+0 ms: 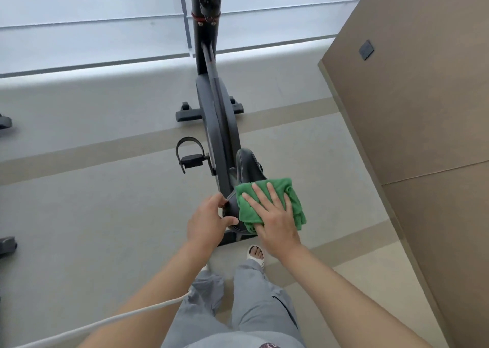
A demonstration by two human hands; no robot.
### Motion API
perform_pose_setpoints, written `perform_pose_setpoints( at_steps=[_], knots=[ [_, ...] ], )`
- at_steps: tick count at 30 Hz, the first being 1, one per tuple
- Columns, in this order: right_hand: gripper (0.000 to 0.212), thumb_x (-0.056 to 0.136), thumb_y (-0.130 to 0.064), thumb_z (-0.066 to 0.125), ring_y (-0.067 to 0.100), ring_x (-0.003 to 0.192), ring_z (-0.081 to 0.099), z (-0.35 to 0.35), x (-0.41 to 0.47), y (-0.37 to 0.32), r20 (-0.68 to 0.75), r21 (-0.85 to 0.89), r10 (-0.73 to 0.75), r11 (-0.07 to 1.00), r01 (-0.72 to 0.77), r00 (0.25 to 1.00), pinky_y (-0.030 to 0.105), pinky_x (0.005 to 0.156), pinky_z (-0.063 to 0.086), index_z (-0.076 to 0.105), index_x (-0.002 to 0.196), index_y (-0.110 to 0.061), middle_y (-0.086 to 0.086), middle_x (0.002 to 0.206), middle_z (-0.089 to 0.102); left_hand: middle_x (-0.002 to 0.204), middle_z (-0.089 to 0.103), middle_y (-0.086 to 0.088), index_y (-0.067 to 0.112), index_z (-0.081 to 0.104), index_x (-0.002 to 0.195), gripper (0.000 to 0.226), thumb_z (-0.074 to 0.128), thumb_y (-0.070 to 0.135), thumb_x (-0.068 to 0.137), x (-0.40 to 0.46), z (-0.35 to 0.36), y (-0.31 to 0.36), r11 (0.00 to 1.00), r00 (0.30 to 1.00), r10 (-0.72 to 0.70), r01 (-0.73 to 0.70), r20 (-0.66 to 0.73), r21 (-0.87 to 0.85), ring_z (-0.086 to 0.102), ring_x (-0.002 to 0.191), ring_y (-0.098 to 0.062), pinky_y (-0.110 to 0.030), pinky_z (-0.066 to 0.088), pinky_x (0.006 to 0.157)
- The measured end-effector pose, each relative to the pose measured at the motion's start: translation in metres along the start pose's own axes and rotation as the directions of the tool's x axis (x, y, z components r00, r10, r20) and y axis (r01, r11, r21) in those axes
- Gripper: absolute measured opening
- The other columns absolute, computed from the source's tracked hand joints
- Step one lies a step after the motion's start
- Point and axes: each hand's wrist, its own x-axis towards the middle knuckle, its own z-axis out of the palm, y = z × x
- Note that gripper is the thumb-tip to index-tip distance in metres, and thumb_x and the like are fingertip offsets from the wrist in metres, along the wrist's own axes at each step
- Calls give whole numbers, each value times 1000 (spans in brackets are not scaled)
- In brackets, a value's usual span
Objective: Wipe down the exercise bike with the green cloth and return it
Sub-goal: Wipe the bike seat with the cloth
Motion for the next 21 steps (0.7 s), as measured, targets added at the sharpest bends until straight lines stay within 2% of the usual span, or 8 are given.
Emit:
perform_pose_setpoints(
  at_steps=[2, 6, 9, 11, 15, 19, 21],
  knots=[
    [64, 94, -44, 38, 29, 163, 8, -7, 44, -5, 18, -21, 5, 1000, -4, 1000, 64, 123, 22, 40, 158, -45, -14, 175, 16, 113, 65, 15, 31, 60, 107, 42, 90, 36, 77, 1, 2, -1, 1000, 1000, 2, -2, -12, 10, 66, 88, -19, -35, 47, 68],
    [52, 96, -35, 61, 39, 157, 19, -9, 123, -8, 39, -41, -31, 999, 32, 999, 62, 113, 41, 58, 148, -36, -4, 170, 29, 113, 63, 17, 31, 60, 110, 44, 89, 38, 78, 4, 3, -2, 999, 1000, -21, 21, -2, 24, 67, 90, -20, -34, 43, 66],
    [47, 94, -31, 65, 35, 151, 29, -10, 157, -4, 56, 12, -28, 1000, 28, 998, 57, 111, 44, 66, 140, -30, -2, 165, 38, 112, 62, 19, 32, 59, 107, 44, 90, 37, 76, 4, 3, -1, 999, 999, -39, 39, 0, 23, 68, 89, -19, -33, 43, 66],
    [47, 93, -30, 65, 35, 151, 29, -10, 161, -2, 70, 45, -25, 999, 21, 997, 56, 113, 42, 66, 140, -30, -3, 165, 39, 113, 63, 18, 31, 61, 108, 45, 91, 36, 76, 3, 3, 1, 998, 999, -52, 53, -4, 17, 68, 90, -19, -34, 46, 69],
    [51, 96, -28, 61, 38, 159, 14, -10, 112, -1, 32, 59, -70, 996, 68, 997, 62, 117, 35, 60, 146, -33, -9, 172, 25, 114, 66, 16, 31, 63, 115, 47, 90, 36, 77, -5, 3, 3, 995, 995, -96, 96, -23, -10, 67, 93, -21, -37, 50, 75],
    [62, 96, -42, 47, 25, 164, 6, -7, 11, 17, -21, 66, -128, 989, 129, 992, 58, 127, 18, 43, 158, -43, -16, 174, 21, 115, 70, 14, 34, 64, 115, 43, 88, 34, 79, -12, 4, 7, 991, 990, -132, 130, -44, -39, 67, 92, -20, -36, 50, 75],
    [66, 97, -39, 54, 21, 164, 4, -3, -21, 27, -12, 64, -145, 987, 146, 989, 58, 127, 16, 37, 160, -44, -16, 173, 20, 116, 71, 13, 33, 64, 114, 42, 88, 33, 79, -12, 3, 12, 988, 988, -149, 147, -48, -39, 66, 92, -20, -35, 48, 74]
  ],
)
